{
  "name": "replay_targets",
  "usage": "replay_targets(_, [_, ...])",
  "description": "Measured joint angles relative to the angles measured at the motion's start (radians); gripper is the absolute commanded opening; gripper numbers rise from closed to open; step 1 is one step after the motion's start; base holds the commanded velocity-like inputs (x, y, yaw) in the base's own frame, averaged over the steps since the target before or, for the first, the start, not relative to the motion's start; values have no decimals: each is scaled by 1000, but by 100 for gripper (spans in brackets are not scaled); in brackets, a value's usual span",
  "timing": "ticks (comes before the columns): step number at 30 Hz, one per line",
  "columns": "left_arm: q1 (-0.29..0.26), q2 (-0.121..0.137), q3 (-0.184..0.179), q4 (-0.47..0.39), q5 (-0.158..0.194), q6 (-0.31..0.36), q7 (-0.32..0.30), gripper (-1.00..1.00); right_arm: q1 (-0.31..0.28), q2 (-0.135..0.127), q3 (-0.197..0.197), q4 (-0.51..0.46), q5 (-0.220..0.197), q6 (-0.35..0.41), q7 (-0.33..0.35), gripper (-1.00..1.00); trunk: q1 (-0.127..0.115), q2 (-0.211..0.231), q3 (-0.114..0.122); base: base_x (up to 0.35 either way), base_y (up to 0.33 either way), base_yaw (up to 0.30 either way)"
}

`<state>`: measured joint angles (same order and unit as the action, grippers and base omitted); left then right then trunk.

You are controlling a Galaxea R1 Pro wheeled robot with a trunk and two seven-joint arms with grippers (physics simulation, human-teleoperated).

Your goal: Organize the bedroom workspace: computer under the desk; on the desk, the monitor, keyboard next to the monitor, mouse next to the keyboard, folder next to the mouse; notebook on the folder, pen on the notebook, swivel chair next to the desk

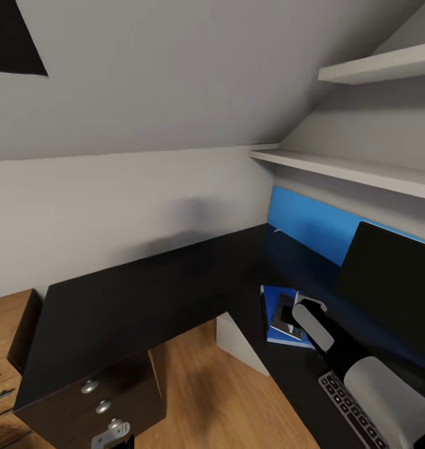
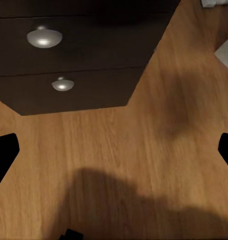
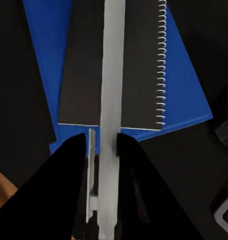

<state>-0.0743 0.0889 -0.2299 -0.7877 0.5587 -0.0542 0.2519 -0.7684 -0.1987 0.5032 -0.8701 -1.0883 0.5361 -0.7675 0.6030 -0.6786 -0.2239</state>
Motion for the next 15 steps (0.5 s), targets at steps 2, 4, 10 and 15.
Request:
replay_targets(2, [0, -1, 0, 0, 0, 0, 0, 100, -1, -2, -1, 18, 1, -1, 5, -100, 0, 0, 1, 0, 0, -288])
replay_targets(4, [0, -1, 0, 0, 0, 0, 0, 100, -2, -4, -1, 44, 2, -1, 11, -100, 0, 0, 3, 0, 0, -279])
replay_targets(10, [0, -2, 1, 0, 0, 0, 0, 100, -3, -3, -1, 77, 18, -3, 19, -100, 0, 0, 5, 0, 0, -112])
replay_targets(15, [0, -2, 1, 0, -1, -1, -1, 100, -3, 1, 4, 82, 52, -3, 44, -100, 0, 0, 5, 0, 0, -15])
